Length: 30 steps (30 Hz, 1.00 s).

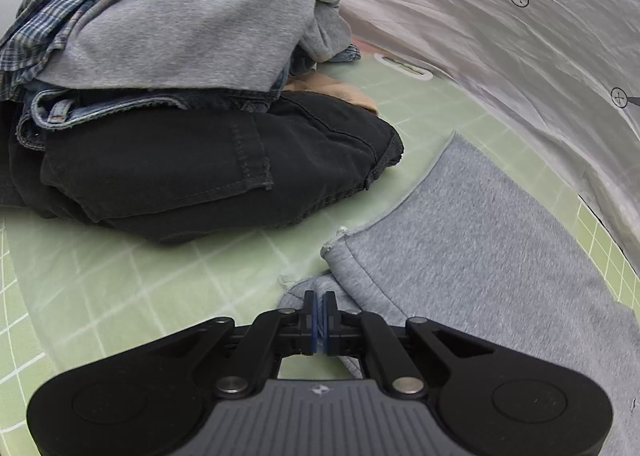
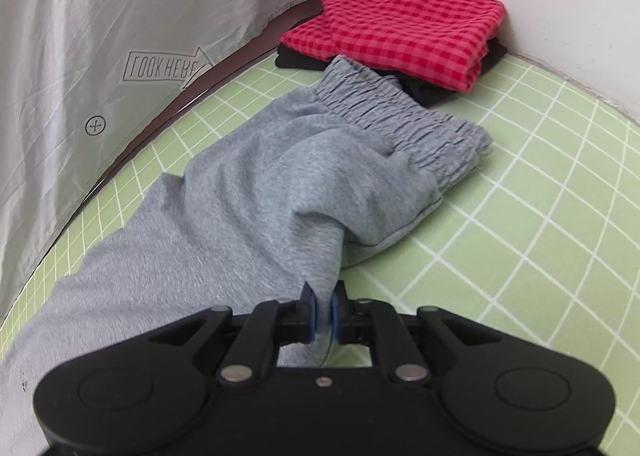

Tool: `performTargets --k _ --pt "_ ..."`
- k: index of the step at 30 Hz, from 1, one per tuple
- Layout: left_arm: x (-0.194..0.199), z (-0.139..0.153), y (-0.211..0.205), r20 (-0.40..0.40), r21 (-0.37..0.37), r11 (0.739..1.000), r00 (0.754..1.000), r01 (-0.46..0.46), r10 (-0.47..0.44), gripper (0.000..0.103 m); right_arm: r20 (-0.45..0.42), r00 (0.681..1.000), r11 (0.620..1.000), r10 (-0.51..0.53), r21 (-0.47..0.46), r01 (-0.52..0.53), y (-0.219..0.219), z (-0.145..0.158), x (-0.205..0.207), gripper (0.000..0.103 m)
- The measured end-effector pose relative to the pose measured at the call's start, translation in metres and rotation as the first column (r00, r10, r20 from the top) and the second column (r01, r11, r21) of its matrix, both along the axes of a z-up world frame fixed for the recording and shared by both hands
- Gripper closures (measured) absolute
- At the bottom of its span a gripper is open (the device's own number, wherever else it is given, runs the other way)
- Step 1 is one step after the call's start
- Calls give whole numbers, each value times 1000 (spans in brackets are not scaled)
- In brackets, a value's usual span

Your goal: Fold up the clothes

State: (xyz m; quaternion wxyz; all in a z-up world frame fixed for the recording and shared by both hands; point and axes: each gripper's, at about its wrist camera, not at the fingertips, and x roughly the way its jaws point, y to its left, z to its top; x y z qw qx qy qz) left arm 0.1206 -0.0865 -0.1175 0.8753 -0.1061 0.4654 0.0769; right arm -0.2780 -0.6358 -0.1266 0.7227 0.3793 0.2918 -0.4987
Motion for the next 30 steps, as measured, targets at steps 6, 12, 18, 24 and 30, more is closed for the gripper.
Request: performTargets --k 6,12,18,24,30 --pt "-69 8 10 -25 15 995 994 102 -102 100 -38 999 1000 -22 -18 21 -7 6 -42 95" --pt "-105 -11 28 -80 -30 996 993 82 -84 99 -89 995 999 -37 15 38 1 1 -59 80" --pt "-105 8 38 -37 67 992 994 107 -104 96 -155 987 999 -38 29 43 17 1 -69 30" --pt "-110 27 38 22 59 984 985 170 -171 78 -289 940 978 179 -53 -203 81 5 -41 14" --pt "-112 20 8 3 43 953 953 301 -302 65 -339 911 959 235 -71 -273 125 -1 -29 13"
